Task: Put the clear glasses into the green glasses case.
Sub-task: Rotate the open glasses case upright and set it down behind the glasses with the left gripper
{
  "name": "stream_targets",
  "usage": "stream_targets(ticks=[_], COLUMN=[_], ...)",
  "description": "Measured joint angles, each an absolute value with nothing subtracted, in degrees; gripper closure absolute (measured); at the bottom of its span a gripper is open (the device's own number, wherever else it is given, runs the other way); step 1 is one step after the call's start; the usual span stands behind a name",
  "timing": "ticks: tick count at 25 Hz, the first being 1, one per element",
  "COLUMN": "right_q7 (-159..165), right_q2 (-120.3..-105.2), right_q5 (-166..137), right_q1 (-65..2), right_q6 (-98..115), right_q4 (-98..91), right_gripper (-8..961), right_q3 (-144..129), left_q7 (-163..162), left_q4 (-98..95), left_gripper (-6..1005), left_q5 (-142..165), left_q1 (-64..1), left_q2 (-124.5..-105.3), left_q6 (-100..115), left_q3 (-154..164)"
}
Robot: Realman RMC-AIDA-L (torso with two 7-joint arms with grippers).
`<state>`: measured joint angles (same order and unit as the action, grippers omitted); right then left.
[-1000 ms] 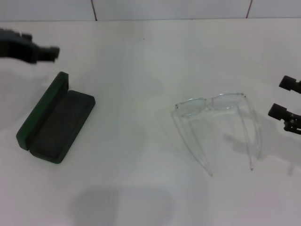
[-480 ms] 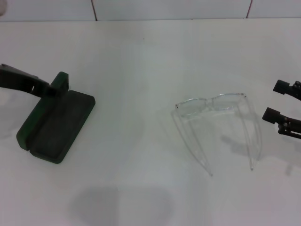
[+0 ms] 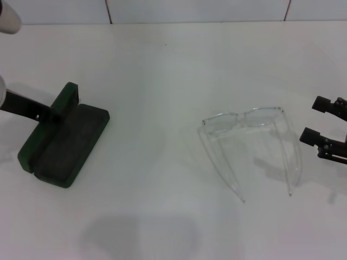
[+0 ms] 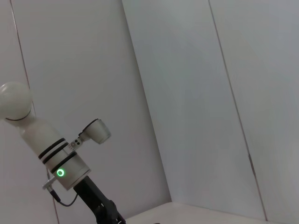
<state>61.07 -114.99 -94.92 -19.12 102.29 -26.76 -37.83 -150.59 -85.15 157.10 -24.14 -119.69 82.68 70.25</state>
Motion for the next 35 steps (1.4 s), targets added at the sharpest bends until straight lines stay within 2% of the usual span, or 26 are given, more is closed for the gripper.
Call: stream_targets(ticks=[2, 13, 24, 35], right_q7=[61.1, 60.9, 60.3, 56.5], right_q2=[-115.01, -115.13, -114.71, -113.67], right_q5=[-94.9, -94.9, -92.5, -89.9], right_q1=[-19.1, -18.6, -16.5, -11.7], right_q6=[102.3, 102.2, 103.9, 113.3], right_q4=[-26.7, -26.0, -25.1, -22.3], right_gripper=[68, 68, 68, 68], right_q3=[-37.9, -37.4, -37.0, -27.7], left_q7=[-151.1, -147.4, -134.6, -121.9], left_q4=[-85.1, -89.7, -96.7, -96.4], left_gripper=[358, 769, 796, 788], left_q5=[157.0, 148.6, 139.4, 142.5], left_q1=[-24.1, -21.5, -20.5, -24.7], left_q2=[-119.70, -119.57, -119.55, -119.68], left_q6=[82.8, 83.4, 84.3, 82.0], left_q3=[70.3, 70.9, 74.9, 86.0])
